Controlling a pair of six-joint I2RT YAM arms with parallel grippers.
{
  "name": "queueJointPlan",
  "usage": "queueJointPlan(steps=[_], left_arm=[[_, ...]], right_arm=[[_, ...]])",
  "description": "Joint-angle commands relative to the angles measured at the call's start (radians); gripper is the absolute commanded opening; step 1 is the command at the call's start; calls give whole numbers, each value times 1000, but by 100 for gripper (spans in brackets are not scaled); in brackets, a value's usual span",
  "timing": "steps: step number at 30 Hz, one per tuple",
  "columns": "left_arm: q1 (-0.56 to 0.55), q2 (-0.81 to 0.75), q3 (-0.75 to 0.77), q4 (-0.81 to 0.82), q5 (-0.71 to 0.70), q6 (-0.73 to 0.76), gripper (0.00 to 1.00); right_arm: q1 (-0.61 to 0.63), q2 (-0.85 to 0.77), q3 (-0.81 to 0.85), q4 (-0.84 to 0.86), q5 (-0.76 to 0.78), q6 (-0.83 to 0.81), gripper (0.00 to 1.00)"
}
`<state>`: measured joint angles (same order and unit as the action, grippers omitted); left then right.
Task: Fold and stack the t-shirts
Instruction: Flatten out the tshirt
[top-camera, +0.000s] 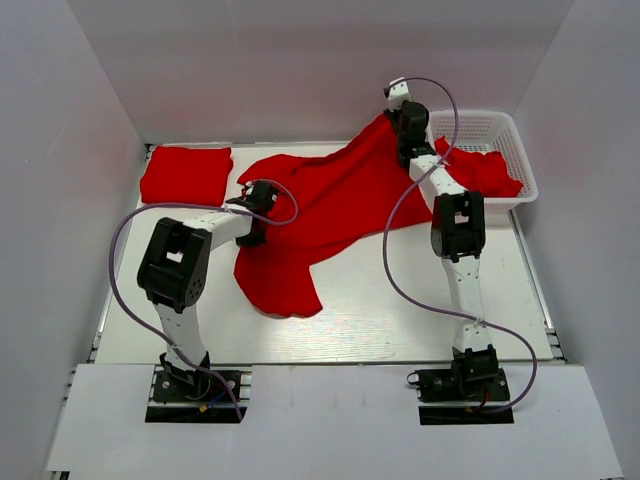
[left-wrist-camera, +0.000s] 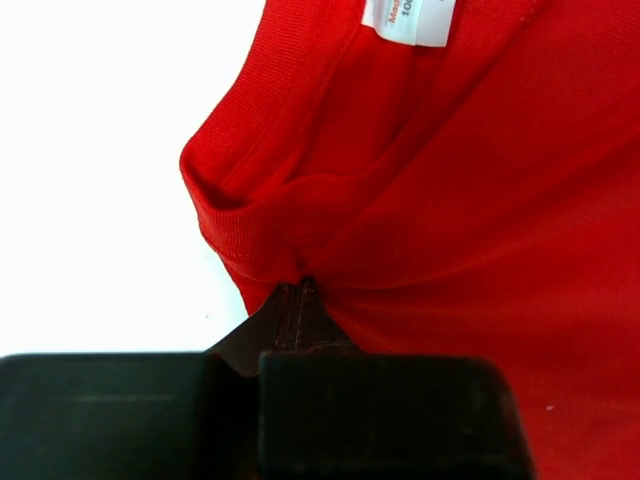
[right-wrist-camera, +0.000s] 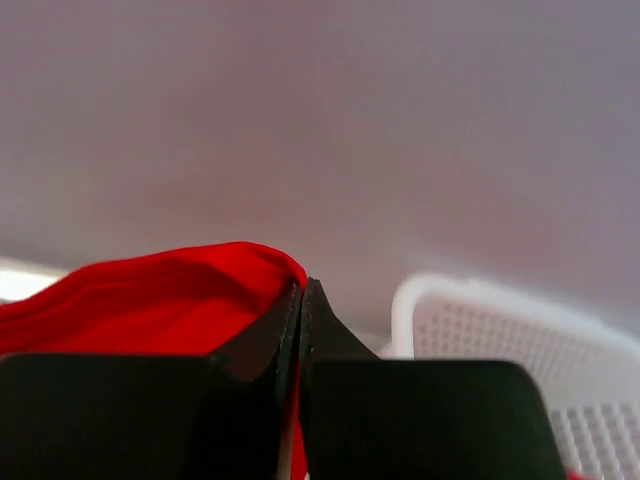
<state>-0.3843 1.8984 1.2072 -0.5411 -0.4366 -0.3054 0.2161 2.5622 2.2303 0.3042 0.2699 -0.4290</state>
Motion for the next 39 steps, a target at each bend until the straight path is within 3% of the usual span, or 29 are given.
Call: queueJointPlan(steps=[1, 3, 4, 6, 7, 8, 10, 11, 15, 18, 22, 24, 27, 28, 31, 35, 39], left_arm=[[19, 24, -3, 47, 15, 41, 0], [19, 24, 23, 56, 15, 52, 2], [19, 24, 35, 56, 15, 52, 15], [19, 33, 83, 43, 15, 52, 31], [19, 33, 101, 23, 15, 61, 52], [19, 33, 135, 23, 15, 61, 63], [19, 33, 167, -5, 15, 61, 82], [19, 33, 196, -17, 15, 61, 100], [19, -42, 264, -68, 25, 52, 100], [9, -123, 284, -117, 25, 42, 100], [-1, -199, 305, -268, 9, -66, 100], [-10, -237, 270, -324, 89, -92, 100], [-10, -349, 131, -278, 279, -101, 100], [-21, -384, 23, -243, 339, -89, 100], [-68, -502, -165, -132, 510, -89, 100], [-131, -558, -284, -123, 533, -161, 100], [-188, -567, -368, -94, 533, -228, 95]], right_arm=[[-4, 21, 22, 240, -66, -57, 0], [-4, 41, 28, 271, -110, -71, 7], [-1, 46, 26, 274, -115, -70, 16], [0, 32, 25, 248, -121, -73, 39], [3, 24, 19, 242, -121, -73, 48], [2, 15, 8, 224, -132, -67, 90], [2, -34, -20, 175, -152, -47, 90], [2, -69, -41, 159, -172, -40, 90], [22, -238, -176, -3, -222, -30, 90], [32, -405, -303, -120, -235, 65, 90], [28, -691, -558, -226, -259, 313, 90], [31, -805, -750, -205, -255, 392, 90], [29, -943, -916, -238, -322, 487, 90], [32, -967, -938, -258, -330, 501, 90], [31, -1054, -1055, -399, -334, 587, 90], [28, -1172, -1184, -505, -354, 630, 90], [28, -1290, -1302, -494, -371, 661, 90]])
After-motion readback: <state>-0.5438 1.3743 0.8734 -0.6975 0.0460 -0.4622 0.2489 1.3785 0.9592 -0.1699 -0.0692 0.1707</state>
